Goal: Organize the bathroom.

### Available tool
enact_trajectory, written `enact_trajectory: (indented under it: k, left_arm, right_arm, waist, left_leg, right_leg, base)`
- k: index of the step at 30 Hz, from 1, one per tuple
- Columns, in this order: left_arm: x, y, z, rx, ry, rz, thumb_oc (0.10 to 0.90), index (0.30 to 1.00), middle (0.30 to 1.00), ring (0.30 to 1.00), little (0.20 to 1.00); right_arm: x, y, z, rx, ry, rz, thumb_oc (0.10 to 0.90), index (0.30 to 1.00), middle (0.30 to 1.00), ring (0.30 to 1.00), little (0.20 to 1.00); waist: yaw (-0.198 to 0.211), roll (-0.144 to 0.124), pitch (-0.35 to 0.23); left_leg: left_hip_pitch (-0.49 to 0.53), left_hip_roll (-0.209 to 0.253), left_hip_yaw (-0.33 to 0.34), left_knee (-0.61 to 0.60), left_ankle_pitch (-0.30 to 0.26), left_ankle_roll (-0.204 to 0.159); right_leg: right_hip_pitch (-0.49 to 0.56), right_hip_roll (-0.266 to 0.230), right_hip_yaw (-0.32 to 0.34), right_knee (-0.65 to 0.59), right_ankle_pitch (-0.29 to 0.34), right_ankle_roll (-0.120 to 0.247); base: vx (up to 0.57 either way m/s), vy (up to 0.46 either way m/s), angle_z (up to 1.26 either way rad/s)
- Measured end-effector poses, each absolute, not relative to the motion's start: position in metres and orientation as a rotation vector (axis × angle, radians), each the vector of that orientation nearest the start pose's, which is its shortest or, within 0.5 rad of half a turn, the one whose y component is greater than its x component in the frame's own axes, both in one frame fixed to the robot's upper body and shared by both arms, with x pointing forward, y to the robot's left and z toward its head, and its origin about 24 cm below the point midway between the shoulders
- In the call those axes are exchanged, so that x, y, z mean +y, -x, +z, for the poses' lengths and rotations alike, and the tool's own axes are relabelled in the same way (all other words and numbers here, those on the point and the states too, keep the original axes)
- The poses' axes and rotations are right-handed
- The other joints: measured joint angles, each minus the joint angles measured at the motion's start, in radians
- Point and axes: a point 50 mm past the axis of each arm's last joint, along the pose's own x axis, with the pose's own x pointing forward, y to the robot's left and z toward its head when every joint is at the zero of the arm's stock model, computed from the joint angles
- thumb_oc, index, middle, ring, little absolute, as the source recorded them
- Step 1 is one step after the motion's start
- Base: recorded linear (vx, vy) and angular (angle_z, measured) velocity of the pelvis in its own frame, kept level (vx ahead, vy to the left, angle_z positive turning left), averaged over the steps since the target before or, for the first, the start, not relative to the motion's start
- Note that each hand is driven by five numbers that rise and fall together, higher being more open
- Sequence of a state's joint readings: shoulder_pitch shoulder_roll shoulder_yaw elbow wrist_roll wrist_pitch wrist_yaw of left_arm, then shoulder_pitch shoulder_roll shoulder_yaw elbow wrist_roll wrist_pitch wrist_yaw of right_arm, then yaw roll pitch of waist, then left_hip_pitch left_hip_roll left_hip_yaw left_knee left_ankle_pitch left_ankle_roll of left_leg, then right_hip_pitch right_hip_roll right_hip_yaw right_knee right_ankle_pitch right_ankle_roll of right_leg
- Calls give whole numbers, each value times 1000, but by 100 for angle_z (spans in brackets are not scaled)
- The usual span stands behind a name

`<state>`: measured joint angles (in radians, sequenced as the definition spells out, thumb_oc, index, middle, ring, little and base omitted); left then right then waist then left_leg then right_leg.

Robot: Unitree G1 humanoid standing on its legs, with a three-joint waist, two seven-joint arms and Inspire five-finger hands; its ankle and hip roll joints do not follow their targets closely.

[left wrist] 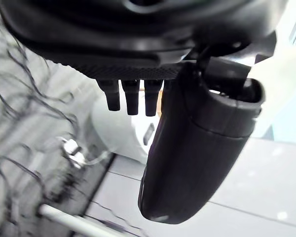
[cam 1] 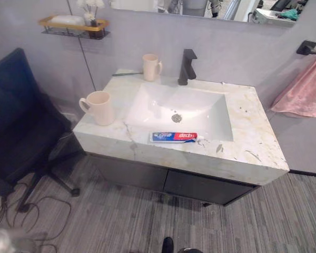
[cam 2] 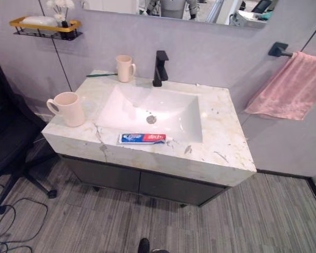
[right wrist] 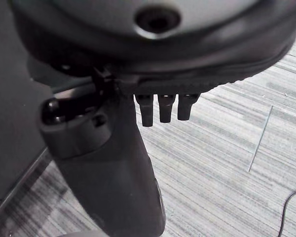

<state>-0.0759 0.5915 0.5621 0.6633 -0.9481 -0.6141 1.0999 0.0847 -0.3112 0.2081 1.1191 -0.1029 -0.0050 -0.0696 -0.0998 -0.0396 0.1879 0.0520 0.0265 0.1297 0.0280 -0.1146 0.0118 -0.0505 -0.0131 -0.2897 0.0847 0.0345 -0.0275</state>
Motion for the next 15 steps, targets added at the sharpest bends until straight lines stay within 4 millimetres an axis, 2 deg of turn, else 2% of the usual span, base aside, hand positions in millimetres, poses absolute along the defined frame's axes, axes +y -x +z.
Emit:
enact_trajectory:
  k: [1,2,3,4,5,7,8,9,11,15]
  left_arm:
    - [437,-130,73,-427,566,1964,800,900,900,900,900]
    - [435,-147,123,-550,499,1836,800,900,900,900,900]
    - [431,-157,152,-628,413,1741,800,900,900,900,900]
    - [419,-168,198,-716,225,1616,800,900,900,900,900]
    - [402,-177,234,-813,89,1510,800,900,900,900,900]
    - [371,-189,291,-987,-237,1351,800,900,900,900,900]
    - [364,-190,302,-1024,-291,1321,800,900,900,900,900]
    - [351,-191,321,-1096,-386,1271,800,900,900,900,900]
    - [336,-192,344,-1174,-489,1221,800,900,900,900,900]
    - [311,-206,376,-1220,-679,1056,800,900,900,900,900]
  right_arm:
    - [-254,-77,-155,1204,513,13,800,900,900,900,900]
    - [-253,-76,-155,1204,509,20,800,900,900,900,900]
    - [-252,-77,-155,1201,507,22,800,900,900,900,900]
    - [-252,-79,-154,1195,508,24,800,900,900,900,900]
    - [-252,-80,-154,1193,507,26,800,900,900,900,900]
    - [-252,-85,-153,1185,504,24,800,900,900,900,900]
    - [-251,-87,-153,1184,502,25,800,900,900,900,900]
    - [-251,-91,-152,1185,503,26,800,900,900,900,900]
    - [-250,-96,-152,1192,506,34,800,900,900,900,900]
    - [-252,-92,-155,1282,482,25,800,900,900,900,900]
  waist:
    - [0,0,0]
    - [10,-7,1]
    - [15,-10,0]
    - [18,-14,1]
    - [18,-16,2]
    - [14,-14,3]
    - [13,-13,1]
    - [8,-4,-1]
    - [-10,17,0]
    - [-24,27,-3]
  left_leg:
    - [0,1,-5,-1,1,-1]
    - [2,1,-5,-5,5,-6]
    - [2,1,-5,-8,9,-5]
    - [6,0,-2,-14,18,-9]
    - [10,0,0,-15,21,-11]
    - [24,-2,12,-14,25,-22]
    - [28,-2,14,-14,25,-23]
    - [31,-3,24,-13,24,-25]
    - [35,-3,42,-9,31,-28]
    - [50,-3,54,2,29,-33]
  right_leg:
    - [2,0,19,3,-1,1]
    - [6,0,42,1,-5,4]
    - [7,0,43,0,-5,4]
    - [12,-1,45,-2,-6,4]
    - [20,-3,49,-5,-7,7]
    - [39,-5,57,-14,-8,9]
    - [45,-5,60,-20,-7,10]
    - [51,-5,66,-29,-4,14]
    - [56,-5,75,-39,2,19]
    - [79,-4,78,-53,2,19]
  base:
    - [-7,-31,30]
    - [5,-33,26]
    - [-1,-44,24]
    - [-8,-44,20]
    - [-28,-51,20]
    - [-7,-19,4]
    - [2,-14,-12]
    - [-22,-8,-13]
    - [-27,0,-13]
    - [-19,19,-8]
